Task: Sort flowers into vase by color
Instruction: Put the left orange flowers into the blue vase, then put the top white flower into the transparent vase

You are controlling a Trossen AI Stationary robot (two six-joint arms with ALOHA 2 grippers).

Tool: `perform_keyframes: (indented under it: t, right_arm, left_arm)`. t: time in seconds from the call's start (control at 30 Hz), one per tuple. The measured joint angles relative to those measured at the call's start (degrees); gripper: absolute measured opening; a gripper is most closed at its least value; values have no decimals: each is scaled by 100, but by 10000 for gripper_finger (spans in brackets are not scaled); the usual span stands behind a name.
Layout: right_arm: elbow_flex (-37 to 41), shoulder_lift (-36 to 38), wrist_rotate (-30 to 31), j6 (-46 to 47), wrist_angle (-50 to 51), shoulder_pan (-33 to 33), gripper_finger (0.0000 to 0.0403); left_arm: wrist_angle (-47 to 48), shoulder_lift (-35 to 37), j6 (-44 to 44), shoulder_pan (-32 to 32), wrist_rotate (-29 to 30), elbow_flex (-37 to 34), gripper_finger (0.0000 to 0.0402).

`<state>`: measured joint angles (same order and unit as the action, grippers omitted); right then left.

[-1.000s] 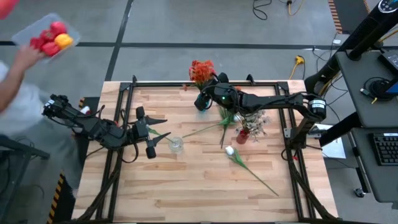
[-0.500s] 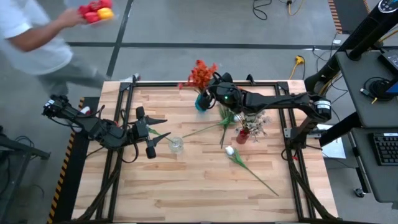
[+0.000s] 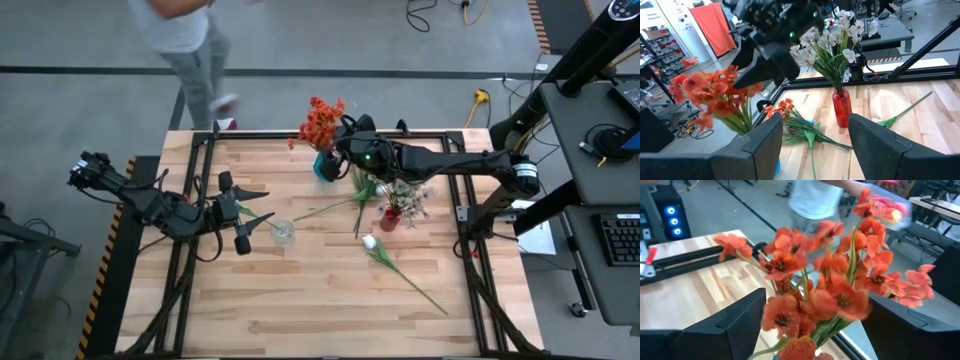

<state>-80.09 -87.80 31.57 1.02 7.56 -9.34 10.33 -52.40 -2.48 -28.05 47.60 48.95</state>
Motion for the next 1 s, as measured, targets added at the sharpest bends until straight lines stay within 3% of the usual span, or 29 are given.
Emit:
perform_keyframes:
  t: [0.4,0.57,0.8,1.0]
  right_arm:
    - [-1230,36,1,215,1889,233,290]
    - [-1785,36,4,213,2615,399,292]
    - [-2779,36,-4,144,4045,1033,281]
    - [-3555,43,-2,478,5450,1742,270]
  left_arm:
    - [-39,-196,17,2,-8,0,208]
    - [-667,-547,-534,2,-16,0,208]
    - [-1479,-935,-1075,2,-459,0,208]
    - [-1476,-1294,-1117,2,-445,343,208]
